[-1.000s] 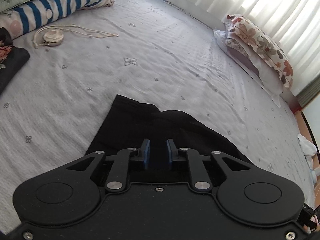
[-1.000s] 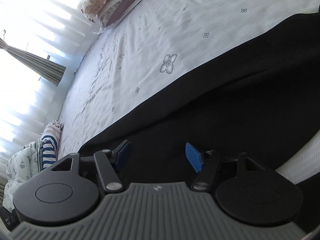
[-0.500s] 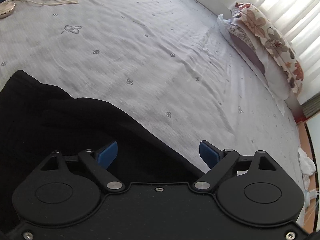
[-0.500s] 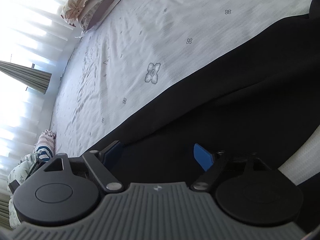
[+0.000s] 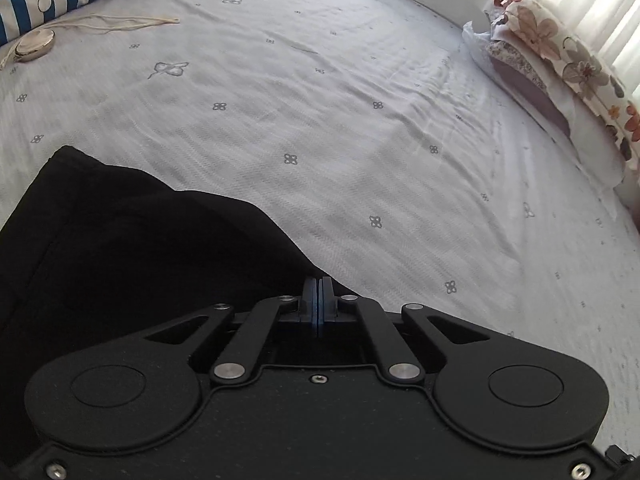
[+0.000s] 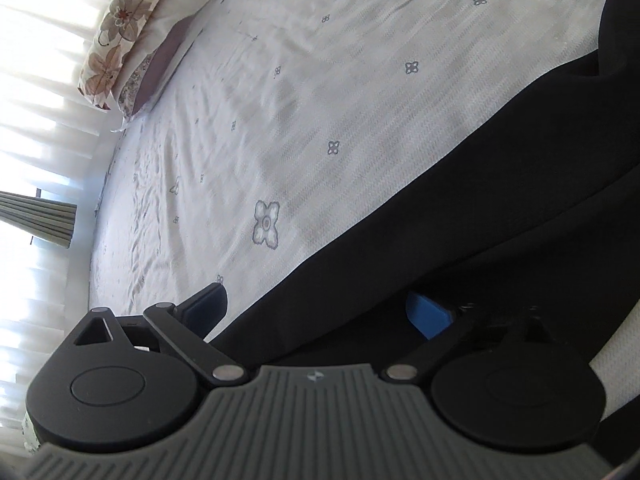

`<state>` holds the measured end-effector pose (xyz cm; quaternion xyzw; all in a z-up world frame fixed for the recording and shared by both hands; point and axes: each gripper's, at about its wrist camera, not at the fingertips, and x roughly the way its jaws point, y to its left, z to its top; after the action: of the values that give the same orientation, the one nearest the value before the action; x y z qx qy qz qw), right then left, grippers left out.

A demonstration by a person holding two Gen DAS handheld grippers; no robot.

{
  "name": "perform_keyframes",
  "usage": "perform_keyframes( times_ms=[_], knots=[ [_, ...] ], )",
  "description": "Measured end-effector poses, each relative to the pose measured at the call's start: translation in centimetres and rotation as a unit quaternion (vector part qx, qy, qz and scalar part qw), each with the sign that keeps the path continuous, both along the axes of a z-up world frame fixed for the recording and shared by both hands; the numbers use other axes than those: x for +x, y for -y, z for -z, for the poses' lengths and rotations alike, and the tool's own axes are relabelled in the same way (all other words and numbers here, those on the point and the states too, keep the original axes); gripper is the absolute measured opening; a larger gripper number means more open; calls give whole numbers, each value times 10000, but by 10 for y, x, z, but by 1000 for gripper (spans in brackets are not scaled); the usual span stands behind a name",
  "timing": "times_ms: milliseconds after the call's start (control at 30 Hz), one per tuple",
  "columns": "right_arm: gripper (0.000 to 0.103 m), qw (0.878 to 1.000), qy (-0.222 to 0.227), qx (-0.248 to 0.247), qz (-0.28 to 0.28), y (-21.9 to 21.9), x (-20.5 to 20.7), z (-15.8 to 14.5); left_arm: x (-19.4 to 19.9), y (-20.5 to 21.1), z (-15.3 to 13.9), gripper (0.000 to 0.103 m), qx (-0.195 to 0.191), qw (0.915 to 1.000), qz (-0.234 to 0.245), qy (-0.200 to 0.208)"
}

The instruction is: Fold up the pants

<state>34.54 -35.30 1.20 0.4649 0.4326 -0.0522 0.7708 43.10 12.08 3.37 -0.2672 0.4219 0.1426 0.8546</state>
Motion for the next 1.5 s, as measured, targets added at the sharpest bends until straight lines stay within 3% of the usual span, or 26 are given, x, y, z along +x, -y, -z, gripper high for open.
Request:
perform_keyframes(
  times_ms=[200,267,500,633,767,933,1033,1100,1233,1400,1500],
  knots=[
    [68,9997,161,168,67,13,-17,5,-57,-33,-31,1,-586,9962,342,553],
    [62,9991,171,369,149,21,-24,9,-78,-43,-44,1,-778,9929,443,787],
    [60,9971,483,507,312,36,-56,14,-157,-67,-71,1,-1111,9854,544,1172],
    [60,9955,695,580,295,39,-80,16,-216,-81,-87,1,-1395,9759,503,1602],
    [60,9944,898,480,272,41,-100,18,-262,-84,-94,1,-1217,9758,568,1725],
    [46,9938,986,399,310,45,-110,20,-303,-79,-70,1,-1138,9828,469,1374],
    [29,9948,924,247,364,45,-112,22,-319,-76,-55,1,-1048,9861,377,1236],
    [8,9957,842,17,377,44,-112,22,-328,-75,-46,1,-1081,9867,331,1168],
    [5,9943,952,-117,469,46,-126,14,-338,-71,-48,1,-1038,9863,331,1236],
    [6,9880,1272,-821,317,43,-183,-20,-362,-63,-62,1,-808,9854,501,1412],
    [12,9894,964,-1088,71,45,-213,-20,-375,-59,-54,1,-369,9919,438,1138]
  ],
)
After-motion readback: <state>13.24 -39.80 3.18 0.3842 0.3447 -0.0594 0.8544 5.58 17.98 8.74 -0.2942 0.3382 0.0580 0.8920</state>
